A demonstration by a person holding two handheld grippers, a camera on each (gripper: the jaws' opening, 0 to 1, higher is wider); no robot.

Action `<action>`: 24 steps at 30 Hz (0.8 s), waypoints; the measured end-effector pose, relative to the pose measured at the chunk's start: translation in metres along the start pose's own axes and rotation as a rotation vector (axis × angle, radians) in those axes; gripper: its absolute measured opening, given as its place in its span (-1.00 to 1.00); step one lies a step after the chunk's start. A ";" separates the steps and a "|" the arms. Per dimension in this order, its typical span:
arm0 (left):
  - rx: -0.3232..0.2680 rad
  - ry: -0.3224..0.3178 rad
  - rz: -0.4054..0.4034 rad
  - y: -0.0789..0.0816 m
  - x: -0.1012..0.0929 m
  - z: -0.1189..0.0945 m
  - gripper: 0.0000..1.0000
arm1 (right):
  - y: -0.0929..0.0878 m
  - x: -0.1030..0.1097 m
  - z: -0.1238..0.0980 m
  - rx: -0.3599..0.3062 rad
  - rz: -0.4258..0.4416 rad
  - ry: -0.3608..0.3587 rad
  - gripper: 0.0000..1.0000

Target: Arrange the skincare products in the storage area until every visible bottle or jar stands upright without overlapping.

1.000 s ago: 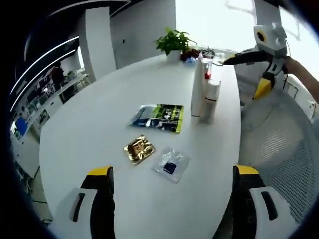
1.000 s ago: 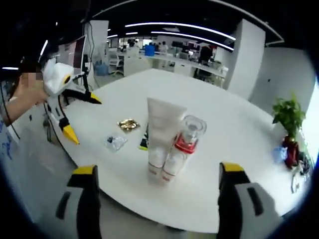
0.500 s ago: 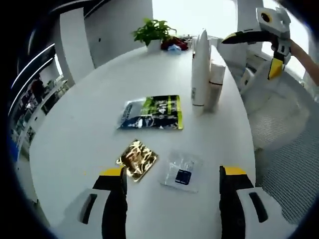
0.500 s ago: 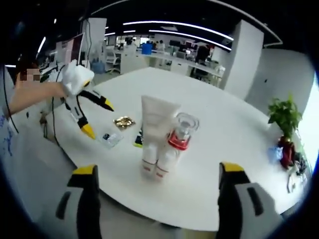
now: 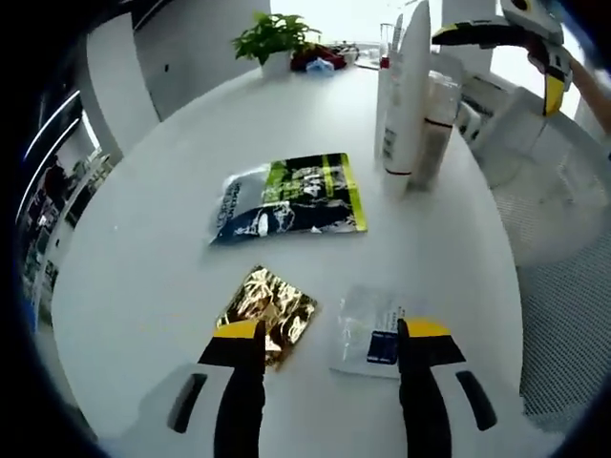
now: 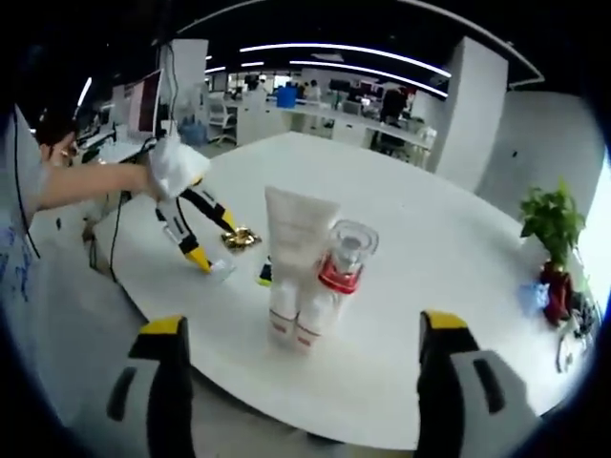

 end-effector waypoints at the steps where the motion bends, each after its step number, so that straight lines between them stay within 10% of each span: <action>1: 0.000 -0.009 -0.001 0.000 0.001 0.002 0.06 | 0.000 0.000 0.000 -0.001 0.001 0.001 0.99; 24: -0.007 -0.019 -0.076 -0.006 0.022 0.002 -0.05 | -0.002 -0.002 0.001 0.013 0.015 -0.004 0.99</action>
Point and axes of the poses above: the point that each gripper's makers call its tool centre point, and the gripper's own axes: z roughly forward along the fingers, x roughly to its left, y roughly out of its top, the point moved 9 cm from there along -z, roughly backward along the fingers, and after that the axes turned 6 degrees about -x, right-handed, at the moved point
